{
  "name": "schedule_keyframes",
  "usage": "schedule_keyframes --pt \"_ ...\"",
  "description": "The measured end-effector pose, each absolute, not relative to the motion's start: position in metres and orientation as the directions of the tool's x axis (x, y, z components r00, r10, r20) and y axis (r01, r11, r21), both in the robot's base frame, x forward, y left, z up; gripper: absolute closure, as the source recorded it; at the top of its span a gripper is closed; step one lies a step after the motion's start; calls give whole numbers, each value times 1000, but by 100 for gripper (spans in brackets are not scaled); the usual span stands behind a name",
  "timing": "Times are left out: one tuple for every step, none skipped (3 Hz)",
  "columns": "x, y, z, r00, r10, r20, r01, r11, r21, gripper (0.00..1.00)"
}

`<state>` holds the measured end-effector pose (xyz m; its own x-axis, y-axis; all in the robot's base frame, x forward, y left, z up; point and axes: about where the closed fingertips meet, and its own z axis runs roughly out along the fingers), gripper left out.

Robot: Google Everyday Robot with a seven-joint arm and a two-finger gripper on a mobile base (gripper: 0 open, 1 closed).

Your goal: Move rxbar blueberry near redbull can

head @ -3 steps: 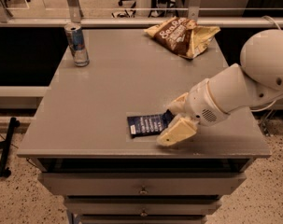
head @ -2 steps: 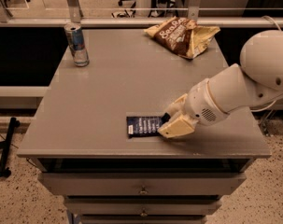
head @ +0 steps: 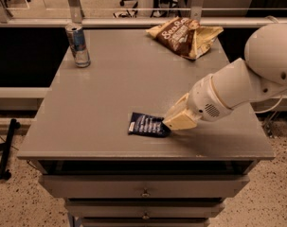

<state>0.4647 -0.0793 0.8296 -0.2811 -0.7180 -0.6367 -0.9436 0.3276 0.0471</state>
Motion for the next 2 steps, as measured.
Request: schedule_keyframes --pt "472 -81 843 -262 -721 -641 -945 326 20 100" --pt "494 -86 873 -228 -721 -655 -941 336 -43 100"
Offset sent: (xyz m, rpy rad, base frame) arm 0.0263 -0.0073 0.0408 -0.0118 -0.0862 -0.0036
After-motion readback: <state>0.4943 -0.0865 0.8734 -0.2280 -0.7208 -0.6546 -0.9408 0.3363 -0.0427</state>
